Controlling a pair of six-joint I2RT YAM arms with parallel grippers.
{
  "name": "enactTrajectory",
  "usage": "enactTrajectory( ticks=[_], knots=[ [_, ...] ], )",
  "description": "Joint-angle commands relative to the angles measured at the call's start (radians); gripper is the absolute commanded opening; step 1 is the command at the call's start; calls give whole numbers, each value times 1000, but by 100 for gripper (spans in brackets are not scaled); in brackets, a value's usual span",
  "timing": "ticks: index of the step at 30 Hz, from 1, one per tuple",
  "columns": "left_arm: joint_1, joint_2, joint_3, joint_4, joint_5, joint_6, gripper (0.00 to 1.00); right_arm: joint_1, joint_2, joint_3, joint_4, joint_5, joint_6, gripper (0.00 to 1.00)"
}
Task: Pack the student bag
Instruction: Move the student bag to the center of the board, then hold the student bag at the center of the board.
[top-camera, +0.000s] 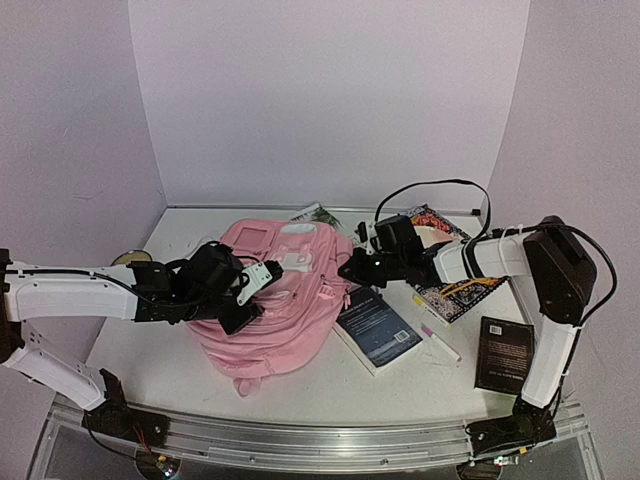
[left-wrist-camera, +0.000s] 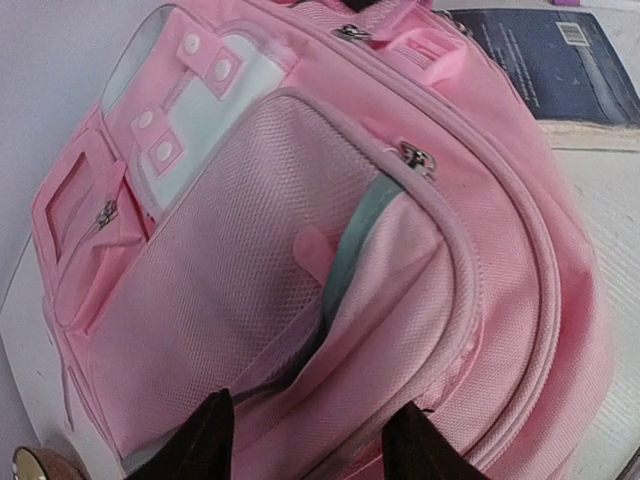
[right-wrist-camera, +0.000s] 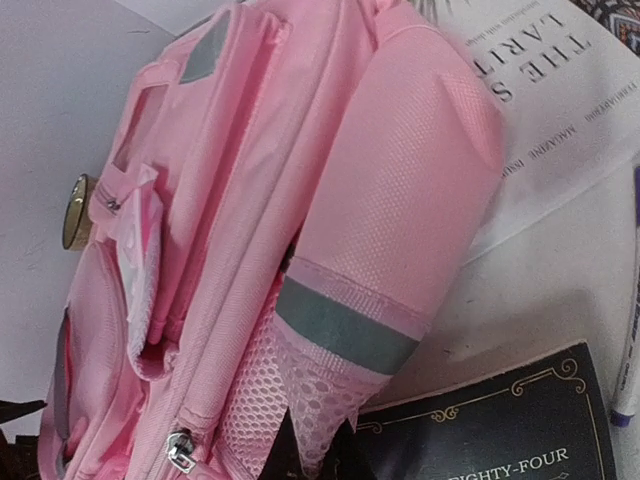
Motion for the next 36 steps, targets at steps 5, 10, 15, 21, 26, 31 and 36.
enactTrajectory(
  ticks=[5, 10, 15, 21, 26, 31, 36],
  knots=[
    [4, -71, 69, 47, -93, -254, 75, 41, 41, -1, 116, 106, 95, 11],
    [-30, -80, 98, 21, -91, -311, 83, 36, -21, -31, 84, 115, -3, 36],
    [-51, -84, 128, -28, -149, -339, 84, -9, -108, -106, 45, 35, -132, 54],
    [-53, -82, 153, -72, -115, -352, 85, -32, -192, -222, 53, -47, -251, 62],
    [-99, 23, 189, -72, -125, -366, 85, -40, -182, -306, 159, -175, -310, 57],
    [-142, 132, 227, -73, -172, -369, 85, -43, -109, -334, 260, -272, -335, 45],
    [-148, 207, 240, -75, -187, -364, 85, -43, -46, -358, 362, -334, -309, 41]
  ],
)
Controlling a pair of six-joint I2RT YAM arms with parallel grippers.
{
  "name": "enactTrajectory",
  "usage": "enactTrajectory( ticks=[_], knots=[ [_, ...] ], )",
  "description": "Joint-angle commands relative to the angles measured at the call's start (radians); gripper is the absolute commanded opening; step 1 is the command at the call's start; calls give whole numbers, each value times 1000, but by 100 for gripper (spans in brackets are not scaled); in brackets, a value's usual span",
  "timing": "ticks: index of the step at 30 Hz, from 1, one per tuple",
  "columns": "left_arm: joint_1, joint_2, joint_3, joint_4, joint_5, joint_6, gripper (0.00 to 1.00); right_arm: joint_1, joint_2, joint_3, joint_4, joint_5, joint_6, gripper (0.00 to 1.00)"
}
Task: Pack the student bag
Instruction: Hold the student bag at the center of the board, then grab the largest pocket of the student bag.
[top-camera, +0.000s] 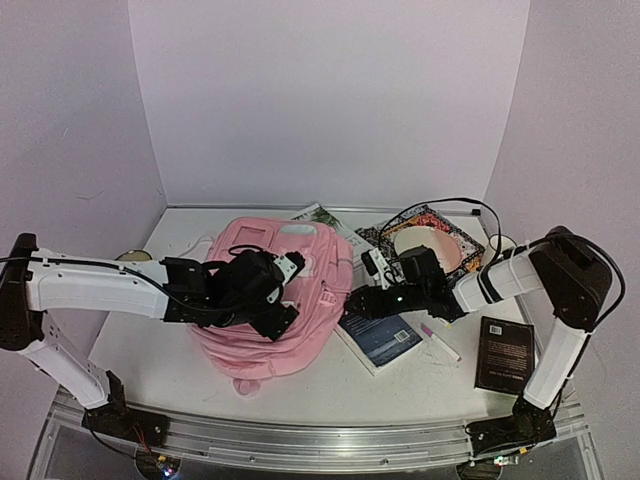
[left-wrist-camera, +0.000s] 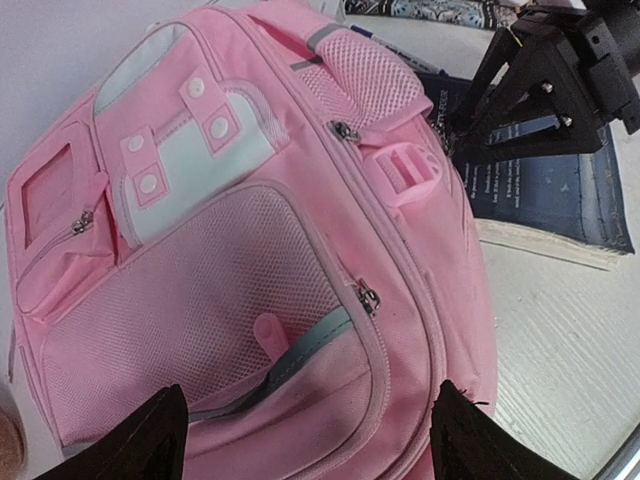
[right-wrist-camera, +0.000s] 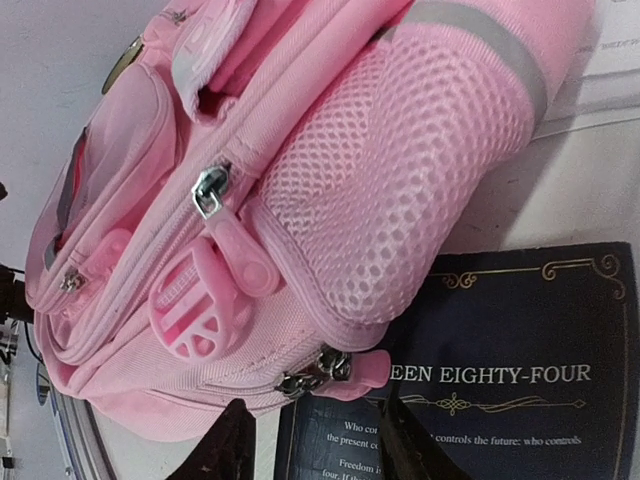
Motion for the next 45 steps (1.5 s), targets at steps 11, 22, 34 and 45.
enactTrajectory(
  ticks=[11, 22, 34, 45],
  knots=[
    [0, 181, 36, 20, -15, -21, 85, -4, 153, 4, 170, -94, 3, 49],
    [0, 209, -10, 80, 16, -39, 83, -3, 191, 35, 209, -206, 1, 47],
    [39, 178, -57, 97, -10, -61, 82, -4, 76, -62, 315, -288, -68, 44],
    [67, 122, -97, 95, 37, -72, 77, -3, 75, -44, 218, -114, -166, 40]
  ],
)
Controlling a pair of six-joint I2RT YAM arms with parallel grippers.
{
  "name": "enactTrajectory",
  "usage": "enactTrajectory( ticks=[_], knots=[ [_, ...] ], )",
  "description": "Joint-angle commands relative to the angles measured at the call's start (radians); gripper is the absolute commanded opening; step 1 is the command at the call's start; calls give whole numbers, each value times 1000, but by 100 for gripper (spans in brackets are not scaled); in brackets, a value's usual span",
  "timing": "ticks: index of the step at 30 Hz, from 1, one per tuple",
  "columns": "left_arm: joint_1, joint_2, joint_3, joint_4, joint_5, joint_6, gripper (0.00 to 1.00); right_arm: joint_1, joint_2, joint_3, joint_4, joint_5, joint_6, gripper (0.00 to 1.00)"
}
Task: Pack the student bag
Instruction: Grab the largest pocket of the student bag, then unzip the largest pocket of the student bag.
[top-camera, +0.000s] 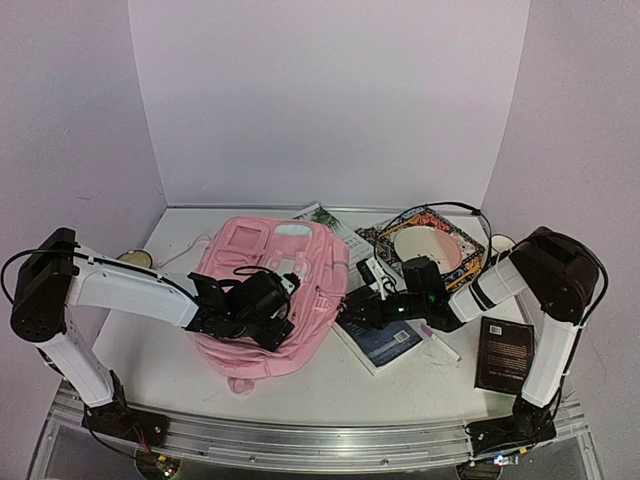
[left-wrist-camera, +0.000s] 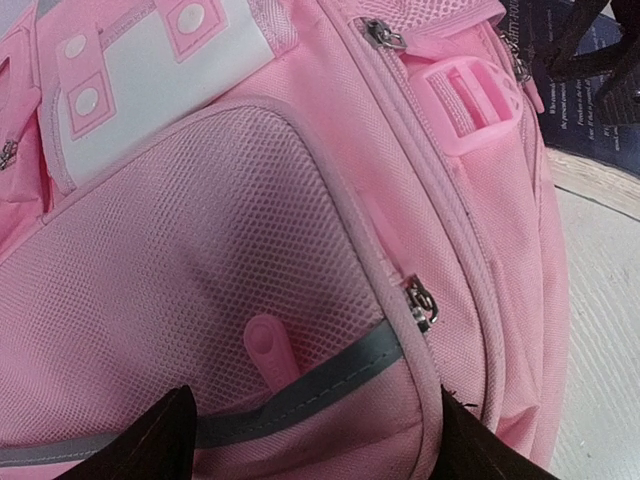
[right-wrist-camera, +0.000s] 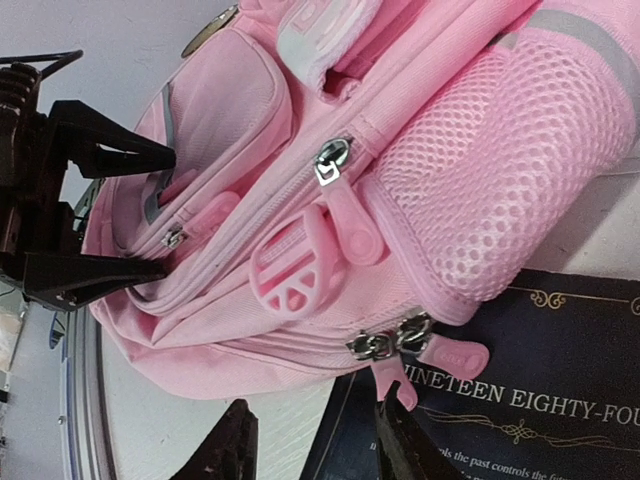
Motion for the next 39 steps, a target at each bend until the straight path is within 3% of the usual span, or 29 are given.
enactTrajectory(
  ticks=[1, 19, 24, 31, 39],
  knots=[
    [7, -35, -7, -14, 22, -17, 76, 7, -11, 35, -47, 58, -65, 40],
    [8, 0, 14, -14, 43, -4, 73, 30, 86, 93, -122, 108, -79, 40],
    [9, 16, 15, -13, 42, -4, 73, 30, 71, 80, -123, 85, -72, 29],
    [18, 45, 35, -13, 28, -16, 71, 38, 0, 59, -159, 70, -61, 1],
    [35, 98, 79, -4, 50, -62, 63, 145, -85, 50, -261, 160, -42, 0]
  ],
)
